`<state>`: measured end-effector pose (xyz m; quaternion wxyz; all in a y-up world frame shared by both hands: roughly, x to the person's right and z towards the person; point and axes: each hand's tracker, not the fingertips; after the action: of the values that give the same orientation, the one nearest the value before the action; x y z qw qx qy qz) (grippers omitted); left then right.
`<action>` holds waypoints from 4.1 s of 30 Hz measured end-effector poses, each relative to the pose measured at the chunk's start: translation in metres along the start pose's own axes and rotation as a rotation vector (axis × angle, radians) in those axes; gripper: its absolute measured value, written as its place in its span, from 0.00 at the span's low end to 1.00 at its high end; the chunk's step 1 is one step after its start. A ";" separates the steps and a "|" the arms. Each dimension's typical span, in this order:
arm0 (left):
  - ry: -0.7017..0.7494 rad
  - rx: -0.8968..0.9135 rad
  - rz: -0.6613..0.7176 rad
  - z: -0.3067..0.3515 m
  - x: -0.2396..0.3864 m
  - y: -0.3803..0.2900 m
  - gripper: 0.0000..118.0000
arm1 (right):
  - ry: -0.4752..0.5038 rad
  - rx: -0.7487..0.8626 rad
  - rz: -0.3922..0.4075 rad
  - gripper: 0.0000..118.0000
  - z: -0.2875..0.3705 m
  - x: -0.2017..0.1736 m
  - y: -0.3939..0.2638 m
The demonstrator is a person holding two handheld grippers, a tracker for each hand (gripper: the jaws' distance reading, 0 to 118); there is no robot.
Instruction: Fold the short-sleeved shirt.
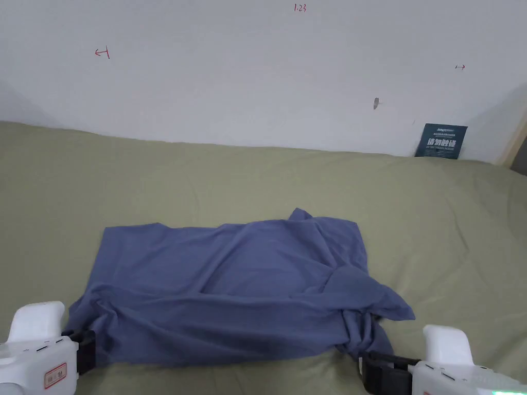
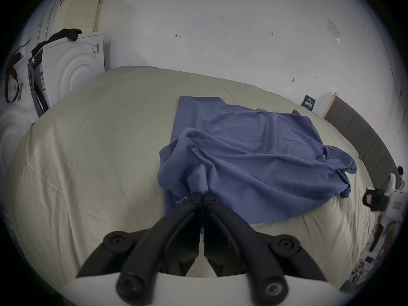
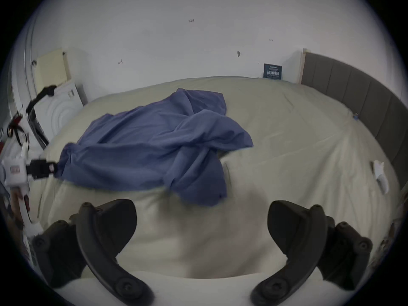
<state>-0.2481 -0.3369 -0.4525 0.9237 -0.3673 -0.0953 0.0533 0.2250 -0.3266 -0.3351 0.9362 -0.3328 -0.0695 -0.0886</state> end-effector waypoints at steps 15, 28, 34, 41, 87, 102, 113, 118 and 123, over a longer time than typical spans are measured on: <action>-0.064 0.048 -0.018 0.023 0.025 0.006 0.00 | -0.016 0.022 -0.069 0.09 -0.037 0.004 0.018; -0.123 0.103 -0.042 0.072 0.012 0.029 0.00 | -0.004 0.070 0.033 0.09 0.035 0.009 0.041; -0.149 0.092 -0.043 0.102 0.002 0.025 0.00 | -0.002 0.059 0.058 0.09 0.078 0.019 0.043; -0.154 0.027 -0.078 0.133 0.002 -0.005 0.00 | 0.035 -0.024 0.023 0.09 0.122 0.031 0.015; -0.111 0.127 -0.123 0.207 0.068 -0.041 0.00 | -0.022 0.090 0.180 0.02 0.213 -0.117 -0.046; 0.009 -0.297 -0.010 -0.062 0.002 0.131 0.69 | -0.062 0.030 0.147 0.03 0.155 -0.069 -0.003; 0.091 -0.327 -0.144 -0.078 0.024 0.101 0.43 | -0.067 0.014 0.121 0.03 0.124 -0.055 0.013; 0.058 -0.324 -0.173 -0.072 0.031 0.093 0.00 | -0.099 0.006 0.158 0.04 0.087 -0.036 0.050; 0.036 -0.312 -0.109 -0.073 0.018 0.094 0.00 | 0.026 -0.277 0.125 1.00 -0.042 0.006 0.121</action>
<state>-0.2180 -0.3148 -0.5664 0.8585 -0.5014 -0.1058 -0.0187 0.2600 -0.2615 -0.4405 0.8858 -0.4614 -0.0235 -0.0435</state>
